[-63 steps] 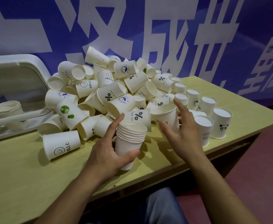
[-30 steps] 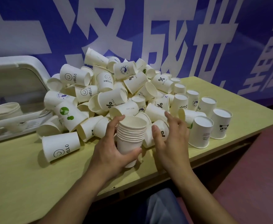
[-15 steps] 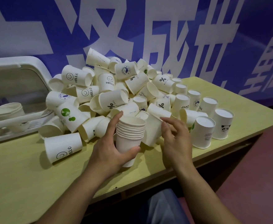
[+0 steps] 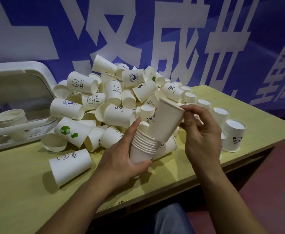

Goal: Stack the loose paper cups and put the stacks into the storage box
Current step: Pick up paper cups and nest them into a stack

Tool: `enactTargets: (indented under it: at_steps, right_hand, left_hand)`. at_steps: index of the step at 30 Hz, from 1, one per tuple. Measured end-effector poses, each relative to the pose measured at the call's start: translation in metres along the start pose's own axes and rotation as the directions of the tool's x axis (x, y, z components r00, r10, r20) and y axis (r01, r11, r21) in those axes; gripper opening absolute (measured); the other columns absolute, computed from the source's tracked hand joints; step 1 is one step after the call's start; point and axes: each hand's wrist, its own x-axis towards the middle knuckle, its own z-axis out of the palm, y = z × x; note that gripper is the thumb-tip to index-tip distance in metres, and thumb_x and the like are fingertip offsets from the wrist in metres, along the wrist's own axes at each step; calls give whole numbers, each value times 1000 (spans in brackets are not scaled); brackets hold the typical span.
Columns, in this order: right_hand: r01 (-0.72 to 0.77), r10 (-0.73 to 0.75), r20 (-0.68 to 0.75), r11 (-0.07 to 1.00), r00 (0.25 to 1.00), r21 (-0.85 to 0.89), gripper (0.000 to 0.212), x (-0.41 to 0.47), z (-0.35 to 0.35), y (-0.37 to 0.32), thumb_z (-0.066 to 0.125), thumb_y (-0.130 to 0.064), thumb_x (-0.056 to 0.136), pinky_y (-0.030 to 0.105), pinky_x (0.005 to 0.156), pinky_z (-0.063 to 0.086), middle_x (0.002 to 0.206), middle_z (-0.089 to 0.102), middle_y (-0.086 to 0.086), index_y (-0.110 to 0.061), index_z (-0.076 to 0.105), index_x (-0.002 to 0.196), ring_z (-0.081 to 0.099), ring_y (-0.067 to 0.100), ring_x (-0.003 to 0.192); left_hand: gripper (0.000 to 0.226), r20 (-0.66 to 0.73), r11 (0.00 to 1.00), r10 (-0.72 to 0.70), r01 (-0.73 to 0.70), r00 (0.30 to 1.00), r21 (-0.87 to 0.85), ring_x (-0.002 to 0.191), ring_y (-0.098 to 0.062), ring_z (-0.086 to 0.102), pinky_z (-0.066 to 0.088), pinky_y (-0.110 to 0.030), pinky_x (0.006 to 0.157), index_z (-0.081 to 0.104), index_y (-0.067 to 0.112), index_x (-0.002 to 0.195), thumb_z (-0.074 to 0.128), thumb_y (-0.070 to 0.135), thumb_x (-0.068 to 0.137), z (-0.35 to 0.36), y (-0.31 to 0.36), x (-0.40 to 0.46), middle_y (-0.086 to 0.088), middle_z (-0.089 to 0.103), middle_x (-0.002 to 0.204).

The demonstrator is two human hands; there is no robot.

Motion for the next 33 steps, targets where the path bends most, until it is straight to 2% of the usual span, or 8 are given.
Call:
enactTargets:
  at_steps: [9, 12, 15, 17, 22, 25, 27, 33]
  right_hand:
    - [5, -5, 37, 1000, 999, -1, 26, -1, 10, 1, 56, -17, 98, 51, 85, 56, 111, 64, 0, -39, 68, 101, 64, 24, 106]
    - [6, 9, 184, 997, 983, -82, 28, -2, 15, 0, 59, -11, 98, 34, 84, 55, 108, 65, -4, -37, 69, 98, 64, 12, 100]
    - [-76, 106, 284, 990, 953, -115, 25, -12, 17, 4, 61, -11, 96, 14, 74, 48, 104, 67, -7, -34, 71, 98, 64, 3, 88]
    - [-107, 134, 306, 989, 943, -105, 20, -21, 19, 8, 61, -17, 95, 20, 78, 51, 103, 68, -11, -32, 73, 100, 66, 8, 96]
    - [-169, 203, 139, 961, 969, -220, 26, -39, 18, 17, 60, -19, 98, 10, 76, 45, 116, 56, -8, -32, 64, 119, 59, 2, 97]
    - [-254, 292, 15, 854, 956, -453, 38, -43, 9, 25, 59, -31, 97, 19, 76, 40, 121, 51, 0, -27, 51, 134, 50, 5, 95]
    - [-255, 366, 68, 759, 928, -599, 46, -45, 10, 28, 51, -44, 98, 30, 82, 41, 128, 52, 2, -28, 42, 140, 52, 12, 102]
    - [-194, 448, 139, 619, 883, -761, 58, -39, 34, 33, 38, -64, 96, 42, 90, 42, 139, 45, 6, -32, 32, 143, 53, 30, 120]
  left_hand:
    - [124, 67, 992, 54, -62, 996, 109, 90, -6, 57, 45, -20, 80, -30, 77, 128, 80, 54, 74, 0, 1, 2, 15, 57, 133]
    - [125, 59, 995, 50, -54, 997, 82, 88, -8, 60, 49, -25, 79, -31, 74, 131, 79, 53, 74, 2, 0, 4, 17, 58, 120]
    - [127, 3, 1000, -8, 8, 1000, -10, 93, -13, 65, 54, -33, 82, -28, 73, 134, 81, 50, 73, 2, -3, 3, 10, 61, 122]
    - [122, -15, 1000, -17, 16, 1000, -25, 94, -13, 65, 56, -35, 82, -22, 75, 135, 80, 50, 74, 1, -5, 2, 12, 60, 121]
    - [101, -72, 997, -14, 9, 997, -72, 92, -8, 65, 55, -33, 80, 6, 80, 127, 82, 53, 66, 2, -11, 0, 25, 59, 108]
    - [98, -145, 986, -63, 39, 987, -163, 91, 9, 63, 53, -18, 73, 17, 77, 125, 86, 49, 61, 3, -19, -8, 41, 56, 101]
    - [98, -173, 976, -86, 48, 981, -213, 90, 20, 59, 50, -11, 68, 20, 75, 125, 88, 43, 62, 4, -25, -11, 50, 53, 95]
    - [101, -177, 957, -110, 57, 978, -283, 95, 22, 57, 58, -28, 77, 20, 74, 130, 90, 39, 66, 3, -25, -12, 41, 51, 108]
